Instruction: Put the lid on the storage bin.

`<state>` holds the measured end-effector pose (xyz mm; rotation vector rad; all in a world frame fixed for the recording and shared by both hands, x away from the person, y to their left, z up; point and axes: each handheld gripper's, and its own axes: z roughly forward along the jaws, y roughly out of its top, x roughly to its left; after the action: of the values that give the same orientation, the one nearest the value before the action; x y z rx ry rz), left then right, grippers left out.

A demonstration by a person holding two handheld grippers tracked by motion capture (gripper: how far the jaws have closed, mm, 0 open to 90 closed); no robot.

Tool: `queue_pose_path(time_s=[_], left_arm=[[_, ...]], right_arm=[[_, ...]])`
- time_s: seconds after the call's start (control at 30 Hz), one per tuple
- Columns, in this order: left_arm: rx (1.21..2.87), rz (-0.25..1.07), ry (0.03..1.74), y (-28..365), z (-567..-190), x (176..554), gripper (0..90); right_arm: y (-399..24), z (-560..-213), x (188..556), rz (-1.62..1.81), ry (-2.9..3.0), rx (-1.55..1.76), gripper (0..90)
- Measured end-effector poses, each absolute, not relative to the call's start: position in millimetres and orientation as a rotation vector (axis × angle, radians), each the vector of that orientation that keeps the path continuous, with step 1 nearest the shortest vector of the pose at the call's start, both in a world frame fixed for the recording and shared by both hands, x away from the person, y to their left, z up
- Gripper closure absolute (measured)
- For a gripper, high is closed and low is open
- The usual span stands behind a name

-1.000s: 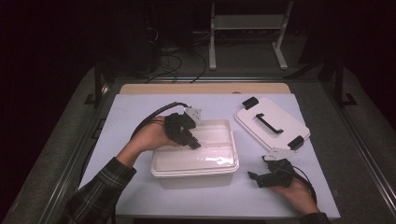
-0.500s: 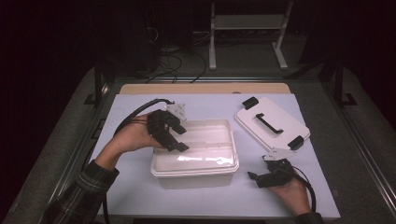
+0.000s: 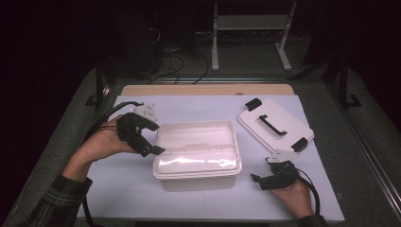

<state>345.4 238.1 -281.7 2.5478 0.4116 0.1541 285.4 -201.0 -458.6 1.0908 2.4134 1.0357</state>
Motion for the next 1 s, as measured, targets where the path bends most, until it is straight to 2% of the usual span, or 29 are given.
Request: queue_pose_path(time_s=[0.27,0.53,0.73,1.0], left_arm=[[2.545,0.186,0.523,273.3,-299.5,337.5,7.1],[2.518,0.253,0.641,300.7,-346.7,328.9,4.1],[2.518,0.282,0.709,312.2,-384.0,321.3,2.9],[2.493,0.287,0.715,315.5,-412.8,312.2,2.9]], right_arm=[[-200.7,-458.8,285.3,1.031,2.413,1.088,13.1],[-201.0,-457.8,285.9,1.030,2.421,1.089,13.4],[-199.9,-454.3,287.1,1.003,2.440,1.076,14.6],[-200.8,-440.9,289.3,1.002,2.399,1.087,14.5]])
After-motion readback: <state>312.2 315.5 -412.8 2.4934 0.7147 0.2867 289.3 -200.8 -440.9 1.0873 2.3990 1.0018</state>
